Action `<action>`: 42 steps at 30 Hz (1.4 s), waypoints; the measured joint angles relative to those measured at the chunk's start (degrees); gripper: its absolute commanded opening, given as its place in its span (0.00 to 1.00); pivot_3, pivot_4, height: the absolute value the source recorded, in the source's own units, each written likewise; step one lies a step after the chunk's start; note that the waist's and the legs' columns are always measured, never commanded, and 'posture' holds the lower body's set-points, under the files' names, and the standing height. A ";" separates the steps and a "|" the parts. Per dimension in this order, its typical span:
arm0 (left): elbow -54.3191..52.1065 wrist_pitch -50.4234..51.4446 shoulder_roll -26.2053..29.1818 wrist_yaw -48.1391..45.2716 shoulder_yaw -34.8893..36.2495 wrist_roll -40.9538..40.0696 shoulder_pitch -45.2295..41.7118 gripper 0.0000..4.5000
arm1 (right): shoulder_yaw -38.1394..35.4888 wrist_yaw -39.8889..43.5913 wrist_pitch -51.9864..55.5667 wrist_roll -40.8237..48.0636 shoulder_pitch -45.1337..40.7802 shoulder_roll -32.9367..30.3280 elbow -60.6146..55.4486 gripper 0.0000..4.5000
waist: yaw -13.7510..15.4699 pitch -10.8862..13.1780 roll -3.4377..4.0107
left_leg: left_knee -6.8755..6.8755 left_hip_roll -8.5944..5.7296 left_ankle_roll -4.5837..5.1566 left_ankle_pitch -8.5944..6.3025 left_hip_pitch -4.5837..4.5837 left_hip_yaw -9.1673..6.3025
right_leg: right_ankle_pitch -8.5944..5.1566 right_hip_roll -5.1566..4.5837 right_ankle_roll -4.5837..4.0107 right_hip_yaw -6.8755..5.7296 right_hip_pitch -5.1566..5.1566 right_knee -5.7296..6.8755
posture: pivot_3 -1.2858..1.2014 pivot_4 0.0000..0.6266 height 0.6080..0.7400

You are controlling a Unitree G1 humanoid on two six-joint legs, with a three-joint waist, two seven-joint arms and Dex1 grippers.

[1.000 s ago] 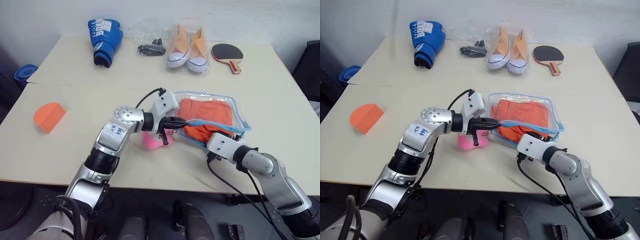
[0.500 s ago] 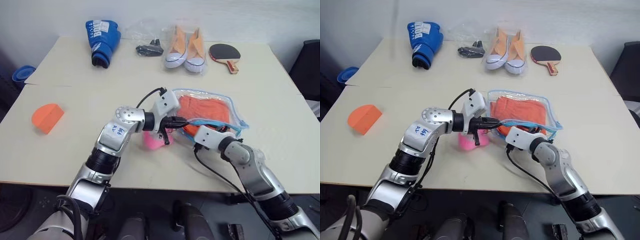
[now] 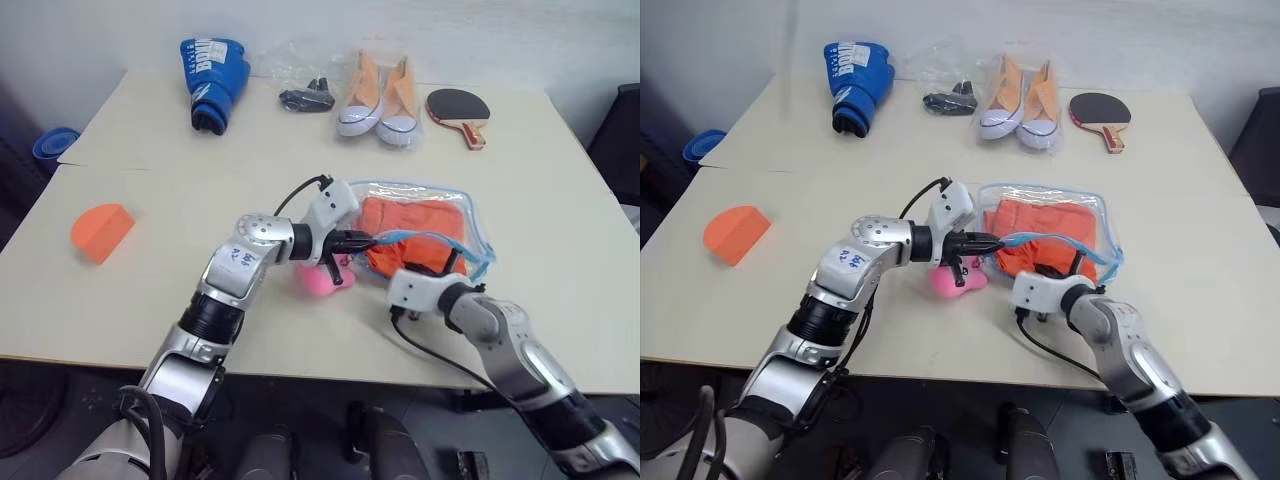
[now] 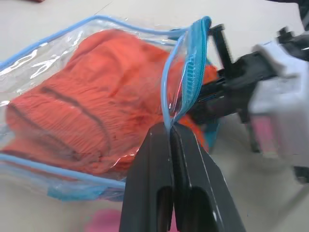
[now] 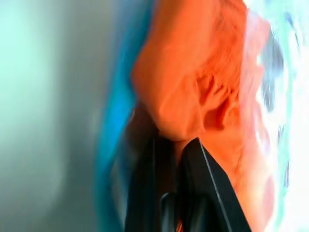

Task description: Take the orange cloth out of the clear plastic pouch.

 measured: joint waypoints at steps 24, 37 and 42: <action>37.97 -29.27 3.10 9.63 2.39 11.08 -14.66 0.00 | -24.82 5.25 -37.55 11.66 27.99 -21.75 -0.04 0.01 | -0.07 0.01 -0.02 | -0.22 0.03 -0.03 0.05 0.11 0.22 | 0.00 0.10 0.00 0.06 -0.02 -0.03 | 0.52 0.24 1.00; 30.73 -29.71 9.10 7.52 2.77 14.10 -11.07 0.00 | -34.33 2.13 -45.03 11.04 33.31 -23.35 16.63 0.01 | -0.08 0.01 -0.02 | -0.28 0.05 -0.02 0.05 0.15 0.26 | 0.00 0.07 0.01 0.13 -0.01 -0.07 | 0.52 0.24 1.00; 28.17 -28.91 9.53 6.51 3.39 14.18 -9.46 0.00 | -40.55 -0.22 -41.82 9.07 34.53 -23.35 21.54 0.01 | -0.07 0.01 -0.02 | -0.31 0.03 -0.01 0.06 0.18 0.32 | 0.00 -0.03 0.01 0.19 0.00 -0.06 | 0.52 0.24 1.00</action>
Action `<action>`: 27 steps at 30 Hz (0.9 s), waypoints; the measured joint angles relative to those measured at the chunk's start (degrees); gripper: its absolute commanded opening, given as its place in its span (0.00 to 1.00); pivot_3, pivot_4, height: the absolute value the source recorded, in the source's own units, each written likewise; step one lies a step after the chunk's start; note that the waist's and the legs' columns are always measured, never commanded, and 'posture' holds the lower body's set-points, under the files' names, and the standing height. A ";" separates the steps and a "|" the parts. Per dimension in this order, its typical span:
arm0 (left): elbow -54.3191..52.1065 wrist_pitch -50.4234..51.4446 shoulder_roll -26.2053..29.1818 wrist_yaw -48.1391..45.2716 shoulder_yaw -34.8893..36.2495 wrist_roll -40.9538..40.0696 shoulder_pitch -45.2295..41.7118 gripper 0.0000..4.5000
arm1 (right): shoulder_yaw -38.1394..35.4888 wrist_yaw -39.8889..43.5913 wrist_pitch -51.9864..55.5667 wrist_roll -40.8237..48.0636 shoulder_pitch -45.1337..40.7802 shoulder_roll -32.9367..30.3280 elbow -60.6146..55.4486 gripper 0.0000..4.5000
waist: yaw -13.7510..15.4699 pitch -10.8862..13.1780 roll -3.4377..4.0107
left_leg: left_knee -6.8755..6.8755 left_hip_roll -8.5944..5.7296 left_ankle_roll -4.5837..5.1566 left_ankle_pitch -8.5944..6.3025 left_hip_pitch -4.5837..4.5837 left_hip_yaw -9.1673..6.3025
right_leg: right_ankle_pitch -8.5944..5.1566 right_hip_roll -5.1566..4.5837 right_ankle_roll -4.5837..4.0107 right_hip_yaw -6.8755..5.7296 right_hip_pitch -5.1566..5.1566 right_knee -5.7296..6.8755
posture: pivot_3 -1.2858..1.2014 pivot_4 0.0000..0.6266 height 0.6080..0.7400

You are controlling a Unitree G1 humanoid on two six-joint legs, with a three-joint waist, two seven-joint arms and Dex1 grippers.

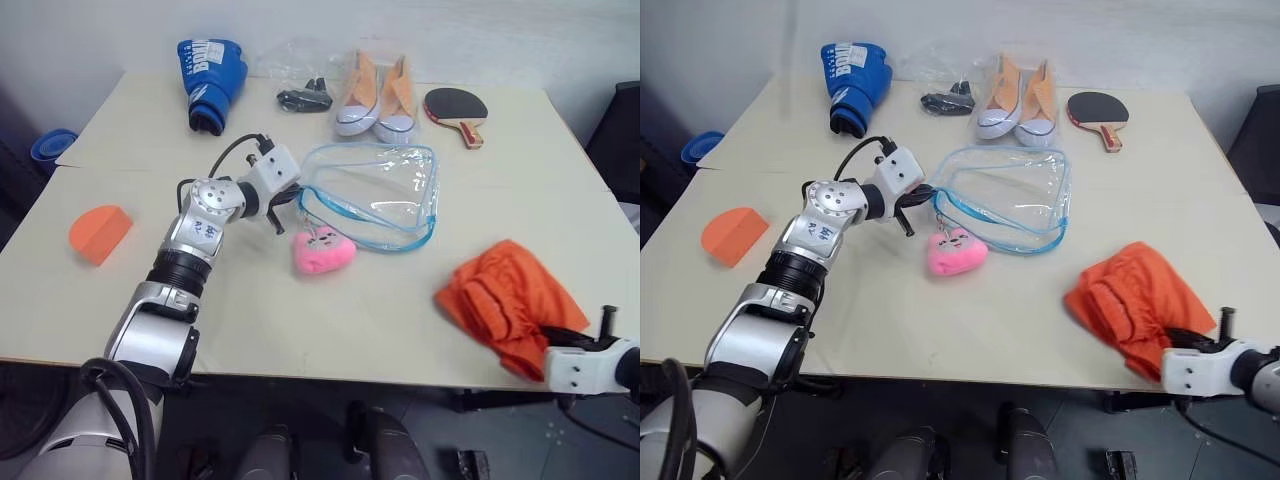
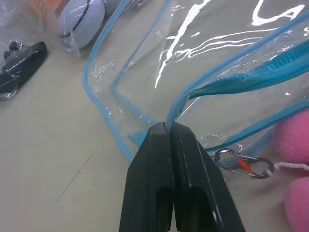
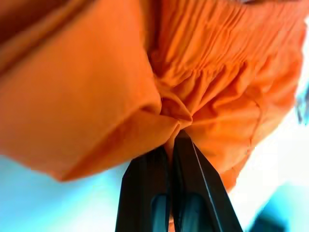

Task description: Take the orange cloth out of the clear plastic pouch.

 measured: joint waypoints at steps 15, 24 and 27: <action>-24.69 7.57 1.27 -19.20 -4.66 -4.51 10.13 0.00 | 1.60 0.38 45.71 12.30 -18.83 22.41 -7.61 0.01 | -0.25 -0.01 0.10 | 0.02 0.11 -0.15 0.07 0.06 -0.04 | -0.05 -0.05 -0.11 0.04 -0.06 0.16 | 0.52 0.24 1.00; -31.13 8.63 5.71 -21.44 -6.73 -3.15 14.46 0.21 | 1.71 1.90 48.13 14.12 -17.43 21.11 -12.10 0.23 | 0.03 -0.03 0.16 | 0.04 0.04 -0.12 0.07 -0.04 -0.12 | -0.05 0.01 -0.11 -0.04 -0.08 0.14 | 0.52 0.24 1.00; -32.54 9.23 6.19 -21.58 -6.86 -3.17 14.56 0.41 | 1.53 4.39 47.77 14.65 -13.72 19.18 -15.80 0.46 | 0.00 -0.03 0.16 | 0.03 0.04 -0.11 0.07 -0.04 -0.14 | -0.05 0.02 -0.11 -0.04 -0.06 0.14 | 0.52 0.24 1.00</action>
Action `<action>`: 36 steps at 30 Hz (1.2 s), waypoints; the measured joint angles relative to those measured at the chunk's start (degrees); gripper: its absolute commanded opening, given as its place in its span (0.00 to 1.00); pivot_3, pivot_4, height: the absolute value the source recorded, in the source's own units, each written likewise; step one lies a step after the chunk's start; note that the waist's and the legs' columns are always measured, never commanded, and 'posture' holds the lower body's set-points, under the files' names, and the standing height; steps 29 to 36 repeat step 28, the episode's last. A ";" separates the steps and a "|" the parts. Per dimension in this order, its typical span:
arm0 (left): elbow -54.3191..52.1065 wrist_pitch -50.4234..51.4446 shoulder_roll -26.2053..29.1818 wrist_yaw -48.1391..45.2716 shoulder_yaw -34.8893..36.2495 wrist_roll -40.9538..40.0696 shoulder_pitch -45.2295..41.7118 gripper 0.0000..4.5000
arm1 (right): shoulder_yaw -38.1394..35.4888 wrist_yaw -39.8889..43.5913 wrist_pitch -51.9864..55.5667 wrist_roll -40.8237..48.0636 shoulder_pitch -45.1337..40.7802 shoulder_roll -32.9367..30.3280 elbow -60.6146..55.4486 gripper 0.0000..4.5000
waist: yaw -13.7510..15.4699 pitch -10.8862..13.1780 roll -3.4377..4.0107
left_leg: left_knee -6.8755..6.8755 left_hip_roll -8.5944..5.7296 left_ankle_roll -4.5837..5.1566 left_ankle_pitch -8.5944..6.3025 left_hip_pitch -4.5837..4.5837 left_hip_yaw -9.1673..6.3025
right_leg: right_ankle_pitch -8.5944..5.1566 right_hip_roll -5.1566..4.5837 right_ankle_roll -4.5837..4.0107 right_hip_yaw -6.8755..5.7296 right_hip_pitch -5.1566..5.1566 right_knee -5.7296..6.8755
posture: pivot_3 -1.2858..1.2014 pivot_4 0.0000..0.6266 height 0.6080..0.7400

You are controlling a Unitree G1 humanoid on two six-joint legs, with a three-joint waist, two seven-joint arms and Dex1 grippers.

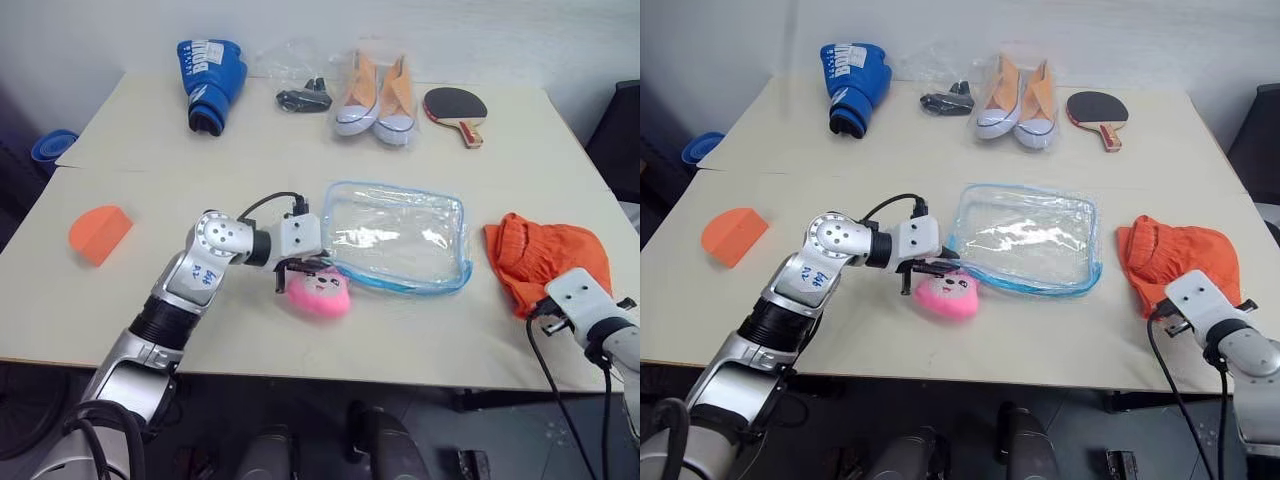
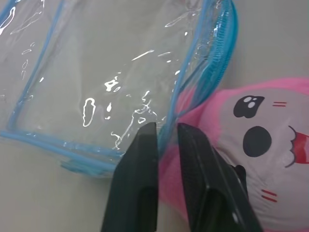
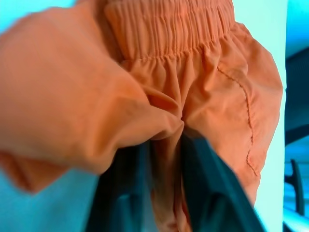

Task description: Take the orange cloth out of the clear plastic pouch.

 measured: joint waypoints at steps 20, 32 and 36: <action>2.63 19.41 19.88 -20.40 24.03 -28.46 0.32 0.89 | -44.78 25.76 34.07 33.63 20.52 -2.59 -12.48 0.99 | -0.19 -0.01 0.02 | -0.15 0.04 0.19 -0.10 0.01 -0.12 | -0.07 0.02 -0.08 -0.02 0.18 -0.08 | 0.52 0.24 1.00; 10.05 10.92 24.53 -26.55 22.25 -28.13 0.90 0.89 | -50.07 27.63 36.94 38.69 22.43 -3.97 -10.31 0.99 | 0.22 0.00 0.02 | -0.20 0.04 0.25 -0.34 0.72 -0.35 | -0.19 -0.14 0.04 -0.03 0.80 -0.22 | 0.52 0.24 1.00; 10.05 10.92 24.53 -26.55 22.25 -28.13 0.90 0.89 | -50.07 27.63 36.94 38.69 22.43 -3.97 -10.31 0.99 | 0.22 0.00 0.02 | -0.20 0.04 0.25 -0.34 0.72 -0.35 | -0.19 -0.14 0.04 -0.03 0.80 -0.22 | 0.52 0.24 1.00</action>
